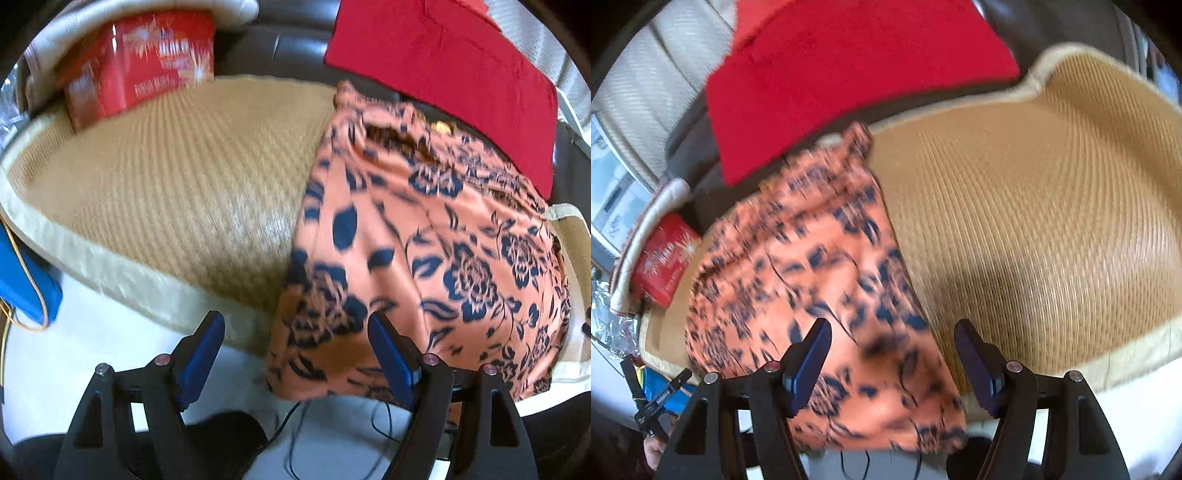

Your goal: Fold small clothes

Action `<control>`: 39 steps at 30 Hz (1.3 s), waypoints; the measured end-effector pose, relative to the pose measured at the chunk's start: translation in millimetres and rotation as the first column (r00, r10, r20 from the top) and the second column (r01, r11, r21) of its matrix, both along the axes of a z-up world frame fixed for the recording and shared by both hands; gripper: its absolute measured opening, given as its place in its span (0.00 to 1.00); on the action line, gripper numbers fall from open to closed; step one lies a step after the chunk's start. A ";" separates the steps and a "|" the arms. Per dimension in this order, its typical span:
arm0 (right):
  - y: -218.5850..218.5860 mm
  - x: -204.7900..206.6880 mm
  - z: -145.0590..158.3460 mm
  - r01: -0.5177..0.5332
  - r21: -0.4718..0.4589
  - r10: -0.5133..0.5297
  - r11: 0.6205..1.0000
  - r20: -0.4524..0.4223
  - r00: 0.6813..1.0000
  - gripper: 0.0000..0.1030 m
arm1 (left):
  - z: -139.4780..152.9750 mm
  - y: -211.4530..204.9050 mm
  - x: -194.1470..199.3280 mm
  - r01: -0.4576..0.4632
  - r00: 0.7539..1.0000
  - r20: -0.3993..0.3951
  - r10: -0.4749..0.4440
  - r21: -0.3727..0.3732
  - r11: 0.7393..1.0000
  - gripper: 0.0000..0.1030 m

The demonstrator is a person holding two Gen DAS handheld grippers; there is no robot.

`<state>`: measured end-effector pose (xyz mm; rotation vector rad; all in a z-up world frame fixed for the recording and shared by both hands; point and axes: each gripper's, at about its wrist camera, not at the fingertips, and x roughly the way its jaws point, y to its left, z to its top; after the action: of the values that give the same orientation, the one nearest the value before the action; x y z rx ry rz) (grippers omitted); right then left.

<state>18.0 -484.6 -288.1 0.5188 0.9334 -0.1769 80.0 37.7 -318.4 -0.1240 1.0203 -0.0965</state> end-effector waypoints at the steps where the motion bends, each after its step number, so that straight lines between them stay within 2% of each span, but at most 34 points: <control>1: -1.1 -1.1 -5.3 0.007 0.001 -0.007 1.000 -0.031 0.999 0.70 | -6.0 -0.8 1.0 -0.003 1.000 -0.027 0.003 0.000 1.000 0.78; 6: -0.1 -2.9 -43.3 0.003 0.022 0.002 1.000 -0.200 0.980 0.70 | -27.4 8.2 0.9 -0.041 0.991 -0.131 0.030 -0.082 0.996 0.78; 8: 0.1 -2.6 -59.0 0.008 0.042 0.003 0.999 -0.247 0.969 0.70 | -36.5 15.5 2.3 -0.090 0.982 -0.172 0.072 -0.099 0.991 0.78; 11: 2.8 -0.8 -81.2 0.014 0.050 0.004 0.999 -0.331 0.944 0.70 | -44.0 22.2 3.7 -0.129 0.975 -0.196 0.102 -0.130 0.983 0.78; 14: 8.0 3.3 -98.6 0.006 0.071 0.021 0.997 -0.379 0.925 0.70 | -56.1 17.4 5.2 -0.108 0.968 -0.243 0.066 -0.164 0.980 0.78; 16: 13.1 5.5 -103.5 -0.009 0.081 0.039 0.997 -0.375 0.926 0.58 | -61.4 10.3 6.8 -0.072 0.968 -0.249 0.036 -0.140 0.987 0.78; 18: 18.1 8.2 -105.9 -0.042 0.088 0.072 0.995 -0.370 0.926 0.28 | -61.5 3.5 8.2 -0.037 0.974 -0.226 0.013 -0.103 0.994 0.78; 20: 23.3 7.5 -103.5 -0.069 0.065 0.088 0.995 -0.365 0.927 0.16 | -59.1 -0.5 5.7 0.002 0.979 -0.201 -0.025 -0.115 0.993 0.66; 21: 25.3 6.4 -101.3 -0.081 0.054 0.095 0.995 -0.361 0.928 0.12 | -57.5 -2.7 4.9 0.017 0.980 -0.196 -0.044 -0.136 0.991 0.46; 22: 26.3 5.3 -99.4 -0.087 0.054 0.101 0.995 -0.354 0.930 0.11 | -55.1 -7.4 2.4 0.049 0.979 -0.190 -0.077 -0.149 0.988 0.21; 23: 28.7 4.2 -96.2 -0.096 0.059 0.110 0.994 -0.339 0.934 0.09 | -52.8 -11.3 0.8 0.068 0.979 -0.183 -0.091 -0.130 0.989 0.11; 24: 29.8 2.9 -91.6 -0.102 0.070 0.119 0.992 -0.320 0.940 0.09 | -50.1 -15.8 -1.0 0.086 0.980 -0.170 -0.101 -0.097 0.992 0.08; 25: 31.0 0.4 -85.8 -0.108 0.087 0.129 0.990 -0.290 0.948 0.09 | -47.7 -18.6 -3.0 0.098 0.981 -0.161 -0.111 -0.086 0.991 0.07; 28: 35.9 -8.5 -63.9 -0.151 0.137 0.173 0.979 -0.166 0.971 0.08 | -33.0 -21.9 -6.7 0.135 0.980 -0.125 -0.155 -0.158 0.978 0.06; 31: 33.3 -15.5 -45.3 -0.191 0.193 0.201 0.963 -0.033 0.979 0.08 | -12.7 -27.5 -15.9 0.207 0.973 -0.059 -0.223 -0.200 0.958 0.06; 32: 30.8 -15.9 -43.5 -0.192 0.208 0.199 0.959 -0.013 0.980 0.08 | -10.3 -29.0 -17.7 0.221 0.971 -0.048 -0.235 -0.205 0.953 0.06; 34: 27.1 -13.1 -45.1 -0.184 0.219 0.191 0.958 -0.010 0.982 0.08 | -9.6 -32.9 -12.7 0.235 0.967 -0.049 -0.251 -0.217 0.947 0.07; 36: 19.5 -12.7 -54.5 -0.167 0.236 0.182 0.957 -0.044 0.982 0.08 | -17.7 -31.3 -5.0 0.219 0.966 -0.085 -0.244 -0.233 0.947 0.08; 38: 25.8 -11.9 -56.9 -0.158 0.241 0.179 0.958 -0.064 0.982 0.08 | -30.6 -27.7 6.0 0.187 0.966 -0.131 -0.223 -0.242 0.952 0.16; 39: 28.6 -11.5 -55.8 -0.159 0.242 0.179 0.957 -0.062 0.982 0.08 | -35.2 -28.3 12.0 0.175 0.966 -0.146 -0.215 -0.243 0.954 0.26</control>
<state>6.5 -456.0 -343.9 0.6510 1.0826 0.0700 91.9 9.4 -353.7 -0.2442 1.1902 -0.3909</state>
